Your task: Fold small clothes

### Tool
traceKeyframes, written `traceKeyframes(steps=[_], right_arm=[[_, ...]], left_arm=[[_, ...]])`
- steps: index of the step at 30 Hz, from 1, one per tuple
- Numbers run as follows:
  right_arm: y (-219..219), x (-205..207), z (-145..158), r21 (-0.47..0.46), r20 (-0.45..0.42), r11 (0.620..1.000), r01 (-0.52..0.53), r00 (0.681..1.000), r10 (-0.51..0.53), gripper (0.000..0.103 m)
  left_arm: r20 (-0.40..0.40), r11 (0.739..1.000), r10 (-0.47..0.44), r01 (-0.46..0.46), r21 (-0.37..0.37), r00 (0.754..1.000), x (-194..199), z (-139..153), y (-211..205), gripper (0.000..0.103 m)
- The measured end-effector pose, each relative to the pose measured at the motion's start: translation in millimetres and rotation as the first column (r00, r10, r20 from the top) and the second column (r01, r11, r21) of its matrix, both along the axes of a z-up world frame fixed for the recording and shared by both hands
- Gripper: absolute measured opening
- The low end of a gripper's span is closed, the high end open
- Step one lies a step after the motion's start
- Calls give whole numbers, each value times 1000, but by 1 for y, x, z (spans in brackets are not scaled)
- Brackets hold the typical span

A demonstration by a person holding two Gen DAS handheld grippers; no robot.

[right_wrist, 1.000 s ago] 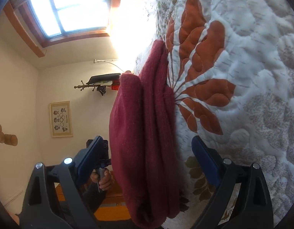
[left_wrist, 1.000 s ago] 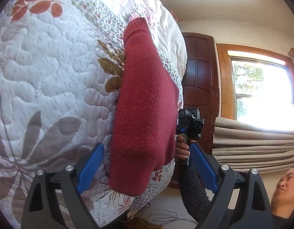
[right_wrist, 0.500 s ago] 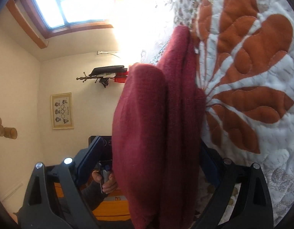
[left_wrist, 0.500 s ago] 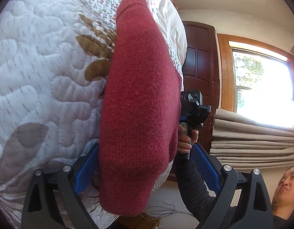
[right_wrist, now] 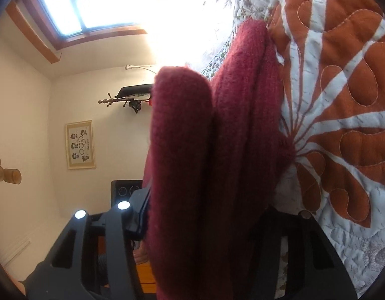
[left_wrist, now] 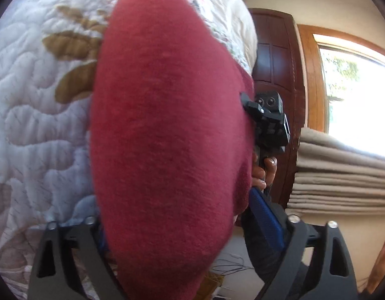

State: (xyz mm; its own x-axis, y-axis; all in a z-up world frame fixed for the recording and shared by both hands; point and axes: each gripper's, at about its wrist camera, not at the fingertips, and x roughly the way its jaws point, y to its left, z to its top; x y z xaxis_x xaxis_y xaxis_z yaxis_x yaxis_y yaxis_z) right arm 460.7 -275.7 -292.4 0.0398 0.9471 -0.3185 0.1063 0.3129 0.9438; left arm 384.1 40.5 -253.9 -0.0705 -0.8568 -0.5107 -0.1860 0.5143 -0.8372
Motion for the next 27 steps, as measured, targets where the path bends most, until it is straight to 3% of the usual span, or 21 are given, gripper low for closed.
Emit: traceKeyframes(steps=[4,9,15,20,24,27], right_arm=[[4,-5,13,-35,24,999,6,1000,-5,43],[16,-7,36,-71,51,997,33,998,-29,40],[43,-18,91,-66,145,998,25,989,-15,39],[110,-34,139,-37,239,999,-39,970,47,39],[184,-60,135,-60,241,991,-123,961,134,40],[234,-76,103,-161,189,970,-183,959,212,44]], left_arm=[[3,999,-12,12,-43,1000,-3,2,4,50],[42,997,-14,17,-70,999,-6,16,11,45],[161,993,-48,65,-97,986,-19,67,32,44],[261,994,-5,34,-108,965,-59,106,88,44],[291,997,12,10,-73,957,-106,91,150,45],[247,1000,11,-7,-17,969,-131,45,185,49]])
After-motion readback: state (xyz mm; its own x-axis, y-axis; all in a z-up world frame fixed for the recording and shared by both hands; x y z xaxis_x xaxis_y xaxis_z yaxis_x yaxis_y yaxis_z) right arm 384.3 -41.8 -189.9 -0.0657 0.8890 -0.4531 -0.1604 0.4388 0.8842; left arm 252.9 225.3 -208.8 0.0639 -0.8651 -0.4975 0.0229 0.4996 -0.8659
